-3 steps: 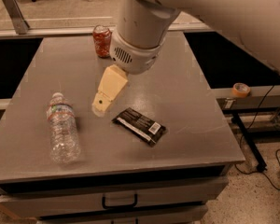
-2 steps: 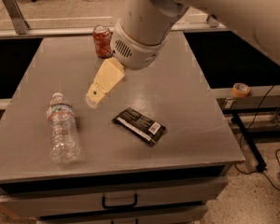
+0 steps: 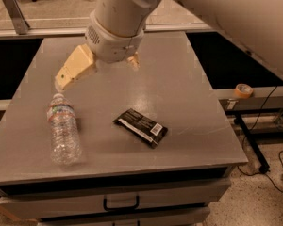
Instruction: Move water bottle near coke can
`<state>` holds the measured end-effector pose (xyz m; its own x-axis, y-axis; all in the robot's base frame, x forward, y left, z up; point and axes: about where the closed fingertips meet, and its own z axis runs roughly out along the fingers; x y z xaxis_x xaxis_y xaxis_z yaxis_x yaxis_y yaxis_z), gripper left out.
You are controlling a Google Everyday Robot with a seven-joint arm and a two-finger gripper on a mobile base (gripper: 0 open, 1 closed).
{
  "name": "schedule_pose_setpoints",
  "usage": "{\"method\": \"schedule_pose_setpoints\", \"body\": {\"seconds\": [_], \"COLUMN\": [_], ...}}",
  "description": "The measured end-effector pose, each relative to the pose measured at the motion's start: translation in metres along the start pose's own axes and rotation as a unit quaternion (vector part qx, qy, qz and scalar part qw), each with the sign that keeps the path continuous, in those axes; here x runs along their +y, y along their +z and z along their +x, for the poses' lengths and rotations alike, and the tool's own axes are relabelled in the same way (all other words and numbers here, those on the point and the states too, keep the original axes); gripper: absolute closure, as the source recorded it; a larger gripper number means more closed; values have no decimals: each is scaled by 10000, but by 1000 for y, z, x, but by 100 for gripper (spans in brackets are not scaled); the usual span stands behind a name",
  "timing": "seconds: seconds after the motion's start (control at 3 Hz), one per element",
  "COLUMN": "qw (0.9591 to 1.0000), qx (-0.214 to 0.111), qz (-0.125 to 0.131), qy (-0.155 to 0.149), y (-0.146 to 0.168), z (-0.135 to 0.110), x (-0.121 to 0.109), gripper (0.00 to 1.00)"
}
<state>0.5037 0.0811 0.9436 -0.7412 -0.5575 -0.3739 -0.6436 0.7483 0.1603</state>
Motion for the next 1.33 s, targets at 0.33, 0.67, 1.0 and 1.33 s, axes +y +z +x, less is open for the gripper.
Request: {"method": "schedule_pose_setpoints", "body": {"seconds": [0.33, 0.67, 1.0, 1.33], "qw": [9965, 9900, 9847, 9789], "qx": [43, 242, 540, 712], "qz": [-221, -194, 27, 309], "qy": [801, 1376, 1655, 1888], "y": [22, 38, 56, 78], "z": [-11, -17, -17, -17], "x": [18, 36, 57, 66], "gripper": [0, 0, 0, 0]}}
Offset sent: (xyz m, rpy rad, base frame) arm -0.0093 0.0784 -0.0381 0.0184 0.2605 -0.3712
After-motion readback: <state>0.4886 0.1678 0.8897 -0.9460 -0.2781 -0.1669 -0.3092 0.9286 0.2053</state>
